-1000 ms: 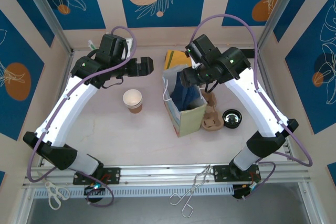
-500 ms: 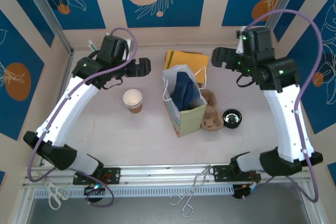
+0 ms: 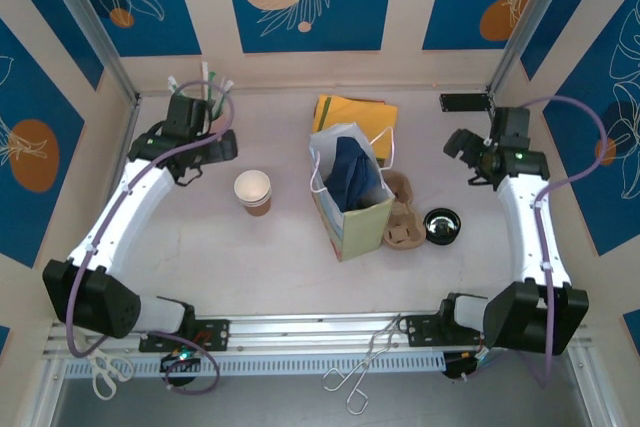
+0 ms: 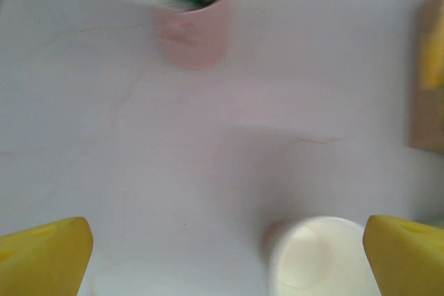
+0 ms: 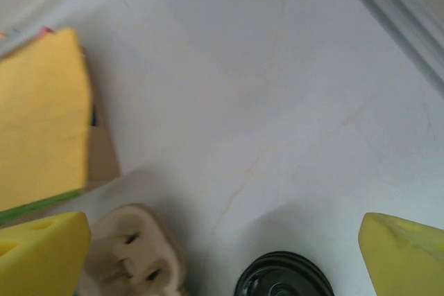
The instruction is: Pack the takeout coffee
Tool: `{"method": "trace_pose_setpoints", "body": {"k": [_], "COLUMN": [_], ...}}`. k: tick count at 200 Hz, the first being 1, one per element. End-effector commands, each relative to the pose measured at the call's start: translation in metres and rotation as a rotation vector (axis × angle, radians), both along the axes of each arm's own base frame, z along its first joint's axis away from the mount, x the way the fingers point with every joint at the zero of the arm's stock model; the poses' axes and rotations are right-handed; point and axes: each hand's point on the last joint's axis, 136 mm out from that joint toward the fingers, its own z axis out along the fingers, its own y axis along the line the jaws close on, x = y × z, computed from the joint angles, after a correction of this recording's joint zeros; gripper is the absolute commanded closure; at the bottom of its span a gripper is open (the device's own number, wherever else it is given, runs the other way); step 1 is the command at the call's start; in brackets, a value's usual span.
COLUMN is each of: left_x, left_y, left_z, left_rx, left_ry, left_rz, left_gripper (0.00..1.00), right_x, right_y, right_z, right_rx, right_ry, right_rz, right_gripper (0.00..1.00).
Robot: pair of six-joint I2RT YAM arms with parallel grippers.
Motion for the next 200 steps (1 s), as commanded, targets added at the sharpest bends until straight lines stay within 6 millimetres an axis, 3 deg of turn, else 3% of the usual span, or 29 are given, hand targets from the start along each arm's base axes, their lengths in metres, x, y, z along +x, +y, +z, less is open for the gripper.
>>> {"method": "trace_pose_setpoints", "body": {"k": [1, 30, 61, 91, 115, 131, 187, 200], "left_x": [0.010, 0.011, 0.026, 0.041, 0.047, 0.049, 0.047, 0.046], "left_y": [0.042, 0.087, 0.096, 0.091, 0.087, 0.073, 0.040, 0.029], "left_z": [-0.006, -0.053, -0.092, -0.117, -0.134, -0.141, -0.135, -0.137], "left_rx": [0.112, 0.190, 0.224, 0.236, 0.189, 0.148, 0.090, 0.077], "left_ry": [-0.132, -0.114, -0.146, -0.215, -0.255, -0.307, -0.404, -0.418], "left_rz": [0.098, 0.217, 0.199, 0.129, 0.102, 0.032, -0.167, -0.224], "left_gripper": [0.00, 0.00, 0.00, 0.00, 0.00, 0.00, 0.00, 0.00], "right_x": [0.024, 0.036, 0.052, 0.070, 0.076, 0.077, 0.064, 0.065], "right_y": [0.000, -0.001, 0.010, 0.038, 0.047, 0.053, 0.067, 0.071], "right_z": [-0.005, -0.052, -0.086, -0.096, -0.105, -0.109, -0.113, -0.116], "right_rx": [-0.046, -0.158, -0.256, -0.364, -0.344, -0.327, -0.289, -0.293], "right_ry": [-0.159, -0.178, -0.221, -0.313, -0.349, -0.387, -0.535, -0.496], "right_rz": [0.054, 0.099, 0.136, 0.239, 0.265, 0.298, 0.386, 0.409], "right_gripper": [0.01, 0.01, 0.01, 0.01, 0.01, 0.01, 0.01, 0.01]}}
